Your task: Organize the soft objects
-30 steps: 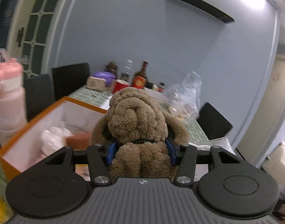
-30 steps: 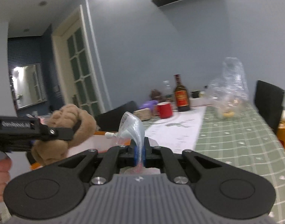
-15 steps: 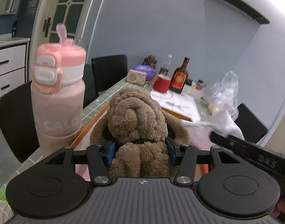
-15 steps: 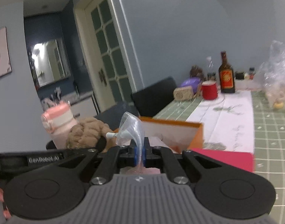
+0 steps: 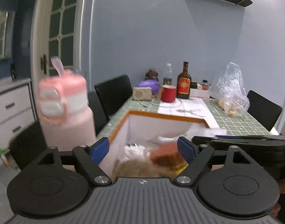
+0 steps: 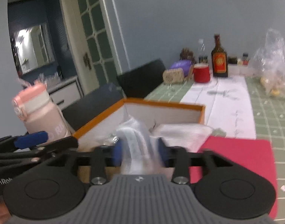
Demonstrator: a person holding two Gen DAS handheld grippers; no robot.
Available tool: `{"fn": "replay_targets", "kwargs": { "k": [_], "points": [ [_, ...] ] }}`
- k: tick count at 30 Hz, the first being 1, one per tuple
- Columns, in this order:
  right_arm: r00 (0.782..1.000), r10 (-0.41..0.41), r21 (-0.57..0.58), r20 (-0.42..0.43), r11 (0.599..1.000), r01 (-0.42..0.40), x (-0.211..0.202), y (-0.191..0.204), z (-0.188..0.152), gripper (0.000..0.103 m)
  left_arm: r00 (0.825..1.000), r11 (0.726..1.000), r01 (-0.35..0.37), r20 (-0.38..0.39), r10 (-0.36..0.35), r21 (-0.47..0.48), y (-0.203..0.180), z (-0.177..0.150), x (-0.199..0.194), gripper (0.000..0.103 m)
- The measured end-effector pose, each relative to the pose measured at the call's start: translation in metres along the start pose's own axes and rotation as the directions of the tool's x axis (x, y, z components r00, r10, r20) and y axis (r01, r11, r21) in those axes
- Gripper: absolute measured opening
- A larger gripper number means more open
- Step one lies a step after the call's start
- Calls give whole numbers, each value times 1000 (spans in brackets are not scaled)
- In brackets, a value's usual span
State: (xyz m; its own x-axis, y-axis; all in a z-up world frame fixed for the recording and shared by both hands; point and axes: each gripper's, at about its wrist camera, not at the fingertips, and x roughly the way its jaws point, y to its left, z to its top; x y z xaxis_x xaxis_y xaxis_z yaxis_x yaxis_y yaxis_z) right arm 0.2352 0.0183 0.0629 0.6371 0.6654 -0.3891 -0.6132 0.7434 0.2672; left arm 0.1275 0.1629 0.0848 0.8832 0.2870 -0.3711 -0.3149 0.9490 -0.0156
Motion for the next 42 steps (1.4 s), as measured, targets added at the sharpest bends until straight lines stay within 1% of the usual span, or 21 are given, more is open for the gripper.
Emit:
{"fn": "replay_targets", "kwargs": {
  "k": [1,2,3,6,7,8,10,12,14,16,17,18,19,21,23,25,26,28,33,37,42],
  "points": [
    [1000,1,-1,16,1000,-1,-6,-1,2,58,1000,1000,-16,13,16,3,0,2,-5,100],
    [999,-3,-4,34,1000,3,-13,-2,5,64,999,1000,-23,30,23,3,1,3,-11,100],
    [998,-17,-10,58,1000,17,-21,-3,5,74,999,1000,-25,48,25,1,2,4,-15,100],
    [990,-67,-28,122,997,71,-48,-8,6,82,995,1000,-3,101,5,-14,6,6,-28,100],
    [988,-85,-32,130,995,90,-58,-10,5,86,994,1000,-1,106,3,-17,7,7,-32,100],
    [986,-104,-38,128,993,109,-66,-11,3,94,994,1000,-4,105,6,-18,5,9,-35,100],
    [981,-163,-49,108,984,169,-82,-11,-6,96,992,1000,-2,123,4,-18,0,8,-44,100],
    [963,-250,-71,98,964,257,-98,-8,-21,98,992,1000,13,128,-11,-18,-6,5,-52,100],
    [930,-350,-102,109,927,361,-115,-3,-40,100,994,1000,21,109,-20,-12,-16,1,-56,100],
    [895,-431,-123,117,888,444,-130,1,-60,100,998,1000,-1,61,1,-11,-27,-4,-61,100],
    [880,-460,-119,123,873,473,-137,1,-69,100,998,1000,-10,62,12,-21,-33,-8,-65,100],
    [870,-478,-101,123,866,490,-144,0,-78,100,997,1000,-11,76,13,-24,-41,-14,-70,100],
    [865,-488,-74,114,864,498,-150,-3,-86,100,997,1000,-3,80,5,-19,-49,-21,-73,100],
    [867,-491,-35,83,868,495,-157,-10,-95,100,998,1000,31,55,-31,1,-65,-32,-75,100],
    [868,-492,-26,68,869,495,-162,-14,-101,100,997,996,82,8,-83,24,-80,-43,-72,100],
    [863,-502,-20,61,863,504,-166,-18,-106,100,989,989,142,-41,-140,34,-93,-54,-68,100],
    [862,-504,-18,58,862,506,-168,-20,-108,100,982,982,184,-56,-182,34,-97,-59,-67,100],
    [866,-496,-14,57,867,498,-174,-23,-114,100,973,975,219,-77,-216,35,-104,-67,-69,100],
    [878,-476,43,52,879,475,-185,-30,-126,100,979,977,196,-72,-191,78,-120,-76,-76,100],
    [878,-476,68,52,879,472,-193,-35,-131,100,977,975,202,-84,-195,87,-127,-80,-79,100],
    [876,-479,83,54,876,474,-203,-38,-137,100,979,974,198,-75,-191,109,-137,-87,-89,100]
  ]
}}
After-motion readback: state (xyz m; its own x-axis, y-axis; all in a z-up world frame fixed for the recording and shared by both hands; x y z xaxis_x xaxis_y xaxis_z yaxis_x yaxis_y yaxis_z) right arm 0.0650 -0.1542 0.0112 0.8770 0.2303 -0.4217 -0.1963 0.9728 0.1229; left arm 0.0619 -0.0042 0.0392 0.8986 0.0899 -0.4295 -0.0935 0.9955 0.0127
